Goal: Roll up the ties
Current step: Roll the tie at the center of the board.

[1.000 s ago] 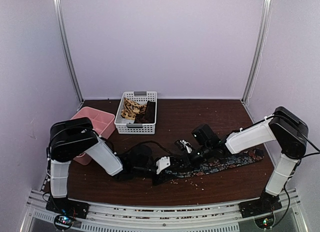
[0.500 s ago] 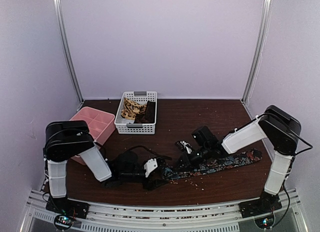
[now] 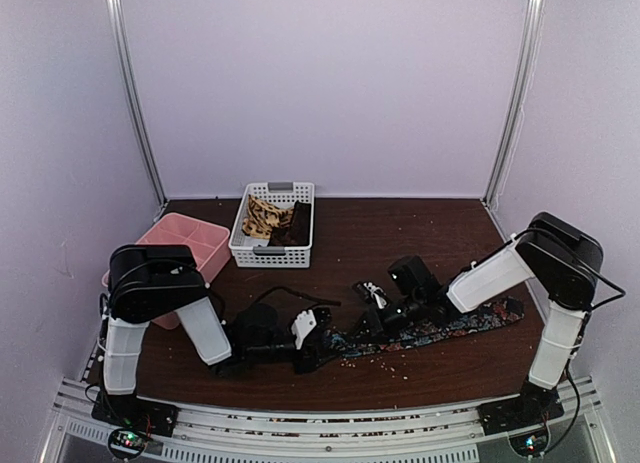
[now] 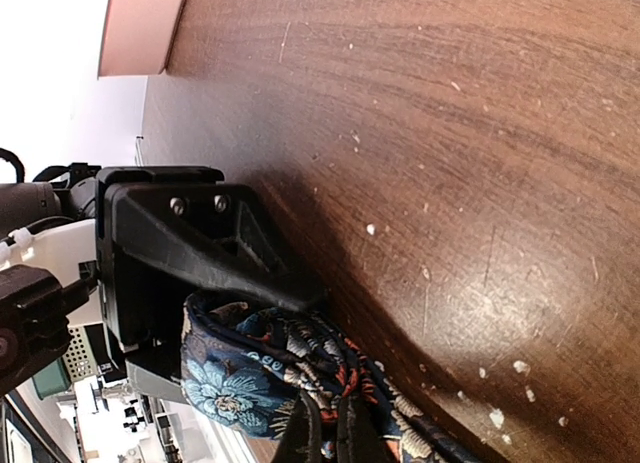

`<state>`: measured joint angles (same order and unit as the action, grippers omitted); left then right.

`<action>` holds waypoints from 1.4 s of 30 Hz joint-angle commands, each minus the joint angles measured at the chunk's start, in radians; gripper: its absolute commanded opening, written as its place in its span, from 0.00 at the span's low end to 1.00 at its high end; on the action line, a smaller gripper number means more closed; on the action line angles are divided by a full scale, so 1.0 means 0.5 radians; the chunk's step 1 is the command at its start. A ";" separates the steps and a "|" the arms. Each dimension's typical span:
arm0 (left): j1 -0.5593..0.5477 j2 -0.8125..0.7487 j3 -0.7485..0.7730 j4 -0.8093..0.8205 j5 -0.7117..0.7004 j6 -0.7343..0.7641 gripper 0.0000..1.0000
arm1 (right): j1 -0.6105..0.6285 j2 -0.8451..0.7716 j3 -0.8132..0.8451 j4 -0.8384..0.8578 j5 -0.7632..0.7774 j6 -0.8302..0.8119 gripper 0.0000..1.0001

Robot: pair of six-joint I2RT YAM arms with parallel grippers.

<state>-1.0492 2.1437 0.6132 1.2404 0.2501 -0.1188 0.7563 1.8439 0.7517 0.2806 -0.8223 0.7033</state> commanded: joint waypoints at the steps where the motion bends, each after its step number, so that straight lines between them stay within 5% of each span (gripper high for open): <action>1: -0.008 0.018 0.085 -0.029 0.061 -0.032 0.43 | 0.020 -0.007 -0.067 -0.074 0.141 0.042 0.00; 5: -0.003 -0.033 0.081 -0.163 0.101 0.053 0.27 | 0.014 -0.069 -0.073 -0.110 0.131 0.030 0.02; 8: -0.003 -0.142 0.070 -0.494 0.122 0.246 0.20 | -0.030 -0.171 -0.064 -0.219 0.126 -0.024 0.22; 13: 0.005 -0.291 0.127 -1.084 0.155 0.531 0.17 | -0.063 -0.335 -0.002 -0.345 0.067 -0.045 0.51; 18: 0.027 -0.349 0.181 -1.335 0.177 0.599 0.17 | 0.006 -0.352 0.079 -0.400 0.020 0.004 0.57; 28: 0.028 -0.344 0.238 -1.446 0.173 0.618 0.18 | 0.102 -0.141 0.229 -0.465 0.015 0.003 0.47; 30: 0.028 -0.339 0.240 -1.450 0.174 0.617 0.18 | 0.110 -0.113 0.238 -0.489 0.024 -0.027 0.38; 33: 0.030 -0.342 0.232 -1.430 0.175 0.598 0.19 | 0.104 -0.101 0.238 -0.541 0.050 -0.084 0.11; 35: 0.036 -0.353 0.212 -1.391 0.174 0.578 0.23 | 0.097 -0.098 0.214 -0.544 0.052 -0.099 0.00; 37: 0.042 -0.364 0.199 -1.357 0.175 0.560 0.26 | 0.087 -0.097 0.187 -0.532 0.062 -0.103 0.00; 42: 0.049 -0.446 0.101 -1.136 0.135 0.479 0.54 | 0.039 -0.093 0.110 -0.473 0.071 -0.109 0.00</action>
<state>-1.0340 1.9511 0.7200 0.6632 0.3363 0.1497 0.7948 1.7798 0.8494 0.0574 -0.8177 0.6685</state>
